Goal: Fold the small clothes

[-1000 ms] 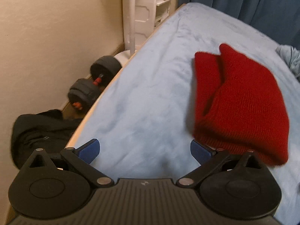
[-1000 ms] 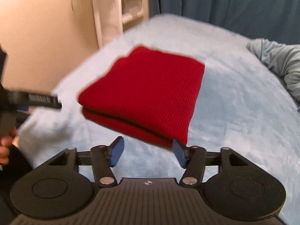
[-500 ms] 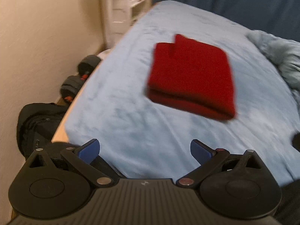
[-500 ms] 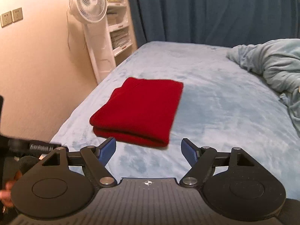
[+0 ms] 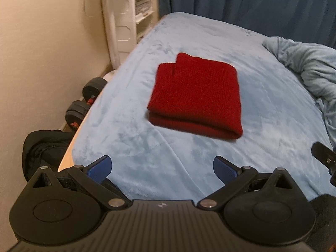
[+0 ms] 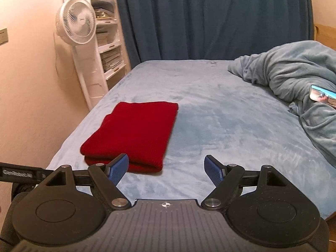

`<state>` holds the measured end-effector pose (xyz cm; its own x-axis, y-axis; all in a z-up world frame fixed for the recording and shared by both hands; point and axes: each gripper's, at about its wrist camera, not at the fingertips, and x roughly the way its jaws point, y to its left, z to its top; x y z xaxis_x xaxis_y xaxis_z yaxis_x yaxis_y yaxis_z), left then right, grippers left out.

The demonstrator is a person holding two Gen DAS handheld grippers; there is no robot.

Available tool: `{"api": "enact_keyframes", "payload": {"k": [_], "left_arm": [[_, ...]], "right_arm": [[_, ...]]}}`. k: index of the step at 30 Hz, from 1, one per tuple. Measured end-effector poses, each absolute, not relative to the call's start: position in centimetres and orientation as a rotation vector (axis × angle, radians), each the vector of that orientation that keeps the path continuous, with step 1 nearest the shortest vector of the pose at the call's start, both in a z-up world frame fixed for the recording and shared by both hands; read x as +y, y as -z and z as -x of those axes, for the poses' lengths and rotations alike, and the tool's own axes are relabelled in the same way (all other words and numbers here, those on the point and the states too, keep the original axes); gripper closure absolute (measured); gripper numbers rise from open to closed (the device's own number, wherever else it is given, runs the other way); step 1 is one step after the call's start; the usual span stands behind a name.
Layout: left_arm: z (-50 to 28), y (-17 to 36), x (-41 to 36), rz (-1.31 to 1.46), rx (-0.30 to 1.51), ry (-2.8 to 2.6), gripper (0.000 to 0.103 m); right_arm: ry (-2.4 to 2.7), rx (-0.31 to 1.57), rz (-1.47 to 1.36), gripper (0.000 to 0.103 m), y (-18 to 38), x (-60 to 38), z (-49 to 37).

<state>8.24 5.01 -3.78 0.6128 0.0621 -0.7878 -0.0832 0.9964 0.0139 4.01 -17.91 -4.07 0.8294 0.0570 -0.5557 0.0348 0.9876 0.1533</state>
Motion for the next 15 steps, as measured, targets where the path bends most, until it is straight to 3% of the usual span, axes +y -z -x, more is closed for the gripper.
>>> {"api": "enact_keyframes", "payload": {"k": [15], "left_arm": [[-11.5, 2.9, 4.2, -0.022, 0.945, -0.174, 0.000]], "right_arm": [[-0.030, 0.592, -0.213, 0.022, 4.1, -19.0, -6.5]]}}
